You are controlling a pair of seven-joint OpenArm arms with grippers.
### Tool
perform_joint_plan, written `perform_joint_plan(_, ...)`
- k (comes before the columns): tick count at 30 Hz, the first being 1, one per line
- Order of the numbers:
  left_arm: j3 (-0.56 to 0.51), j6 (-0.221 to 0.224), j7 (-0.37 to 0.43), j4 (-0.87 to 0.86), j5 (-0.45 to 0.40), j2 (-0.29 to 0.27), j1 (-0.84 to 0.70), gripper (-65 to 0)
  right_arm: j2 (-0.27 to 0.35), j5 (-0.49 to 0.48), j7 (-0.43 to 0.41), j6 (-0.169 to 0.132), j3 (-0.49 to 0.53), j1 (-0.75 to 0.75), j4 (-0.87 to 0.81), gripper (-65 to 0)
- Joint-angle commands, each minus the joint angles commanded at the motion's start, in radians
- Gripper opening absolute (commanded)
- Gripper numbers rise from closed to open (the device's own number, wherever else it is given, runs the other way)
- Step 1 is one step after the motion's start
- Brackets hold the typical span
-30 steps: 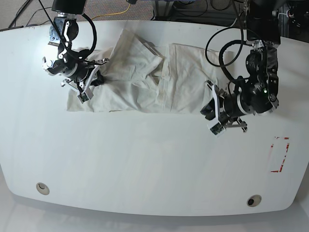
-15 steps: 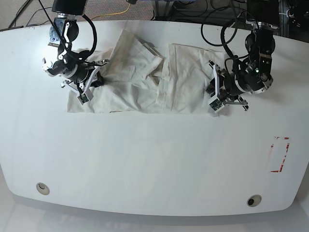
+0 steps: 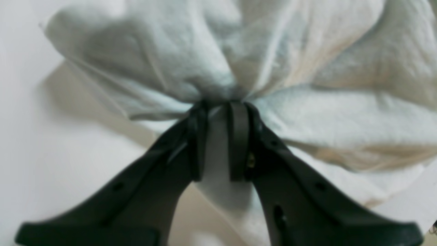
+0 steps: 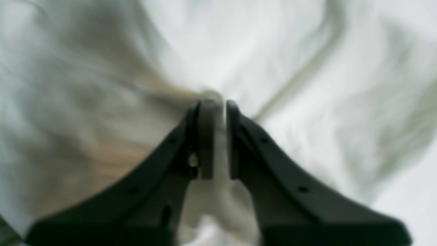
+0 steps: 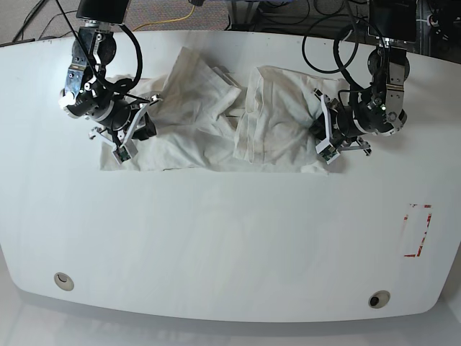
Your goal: Layout the t-shirt on the table in an organized manner, then fold the t-shirt properly
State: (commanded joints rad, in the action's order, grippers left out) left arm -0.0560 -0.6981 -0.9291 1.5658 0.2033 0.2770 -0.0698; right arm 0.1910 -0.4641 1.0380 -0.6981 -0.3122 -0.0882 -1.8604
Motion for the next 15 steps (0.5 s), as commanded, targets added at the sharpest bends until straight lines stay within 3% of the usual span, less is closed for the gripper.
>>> perform_joint_plan(2,0.0,0.0,0.0,0.002,0.0,0.0,0.0,-56.0,0.0,-0.035,0.038,0.0,-0.028,0.009,-0.041,-31.2)
perform_joint_plan(5,-0.002,0.0,0.0,0.002,0.0,0.0,0.003,-56.0,-0.002,-0.123,0.126,0.0,-0.115,0.034,-0.097,-11.4)
perform_joint_plan(8,-0.002,0.0,0.0,0.002,0.0,0.0,0.005,-56.0,0.0,-0.212,0.141,0.0,-0.218,0.066,-0.071,-0.6)
perform_joint_plan(15,-0.002,0.0,0.0,0.002,0.002,0.014,0.003,-56.0,0.037,-0.39,0.163,0.0,-0.433,0.104,0.18,0.0)
